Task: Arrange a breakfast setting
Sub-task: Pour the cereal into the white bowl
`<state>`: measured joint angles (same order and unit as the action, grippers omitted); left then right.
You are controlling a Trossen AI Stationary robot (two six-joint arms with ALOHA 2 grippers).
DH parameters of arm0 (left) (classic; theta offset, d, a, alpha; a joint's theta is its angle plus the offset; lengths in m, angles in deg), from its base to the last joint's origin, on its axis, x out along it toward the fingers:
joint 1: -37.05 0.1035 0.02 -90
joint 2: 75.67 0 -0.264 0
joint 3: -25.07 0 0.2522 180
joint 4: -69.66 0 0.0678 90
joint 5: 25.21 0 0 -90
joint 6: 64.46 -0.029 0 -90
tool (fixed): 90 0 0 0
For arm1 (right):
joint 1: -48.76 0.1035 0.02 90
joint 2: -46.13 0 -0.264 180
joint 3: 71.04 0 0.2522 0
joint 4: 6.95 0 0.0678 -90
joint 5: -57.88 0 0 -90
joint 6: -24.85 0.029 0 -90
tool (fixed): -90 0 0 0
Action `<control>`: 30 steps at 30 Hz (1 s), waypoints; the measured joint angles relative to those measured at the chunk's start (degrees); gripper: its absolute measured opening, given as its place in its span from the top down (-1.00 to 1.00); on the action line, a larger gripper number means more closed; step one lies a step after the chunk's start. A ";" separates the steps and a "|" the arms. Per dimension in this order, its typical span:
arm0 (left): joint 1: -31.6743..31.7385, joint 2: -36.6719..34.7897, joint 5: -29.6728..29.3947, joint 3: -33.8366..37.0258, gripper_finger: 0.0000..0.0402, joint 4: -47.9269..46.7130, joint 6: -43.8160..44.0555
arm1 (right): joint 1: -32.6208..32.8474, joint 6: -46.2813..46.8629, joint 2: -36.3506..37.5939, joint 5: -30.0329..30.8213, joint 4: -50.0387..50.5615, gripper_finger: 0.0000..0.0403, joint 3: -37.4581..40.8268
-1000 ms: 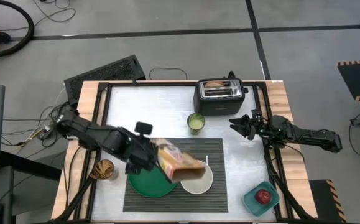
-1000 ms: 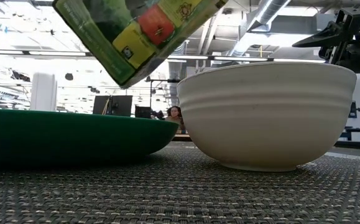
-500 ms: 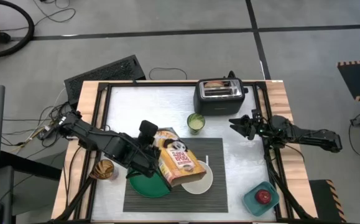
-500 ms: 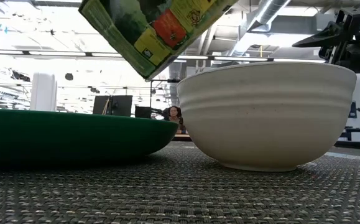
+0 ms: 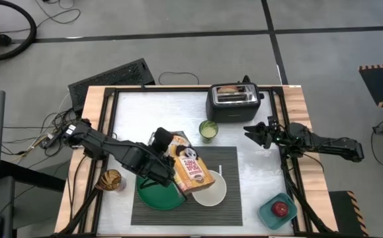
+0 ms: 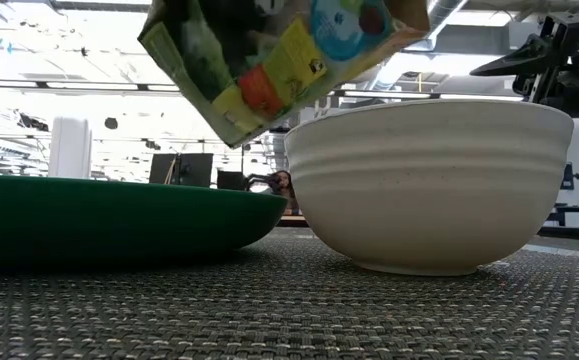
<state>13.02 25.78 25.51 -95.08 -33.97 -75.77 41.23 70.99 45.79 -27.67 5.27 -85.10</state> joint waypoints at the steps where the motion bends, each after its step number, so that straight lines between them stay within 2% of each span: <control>1: 0.23 0.00 -1.10 0.00 0.62 0.04 -0.59 | 0.00 0.01 0.00 -0.02 0.00 -0.85 -0.01; 7: 1.41 -0.02 -6.62 -0.02 0.62 -0.12 -3.30 | 0.00 -0.01 0.01 -0.02 -0.02 -0.85 -0.01; 17: 1.70 0.24 -3.23 -0.02 0.62 -0.13 -4.45 | 0.00 -0.01 0.00 -0.07 0.00 -0.85 0.00; 22: 2.14 2.86 -3.13 -0.04 0.62 0.22 -7.58 | 0.02 -0.03 -0.01 -0.18 0.00 -0.85 -0.01; 27: 2.18 4.44 -2.98 0.00 0.62 0.02 -7.17 | 0.02 -0.02 0.01 -0.19 -0.02 -0.85 0.00; 30: 2.27 4.37 -4.73 0.00 0.62 -0.23 -7.70 | 0.04 0.01 0.01 -0.17 -0.02 -0.85 0.01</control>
<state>15.29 30.15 20.78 -95.08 -34.20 -83.47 41.27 71.00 45.79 -27.85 5.25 -85.10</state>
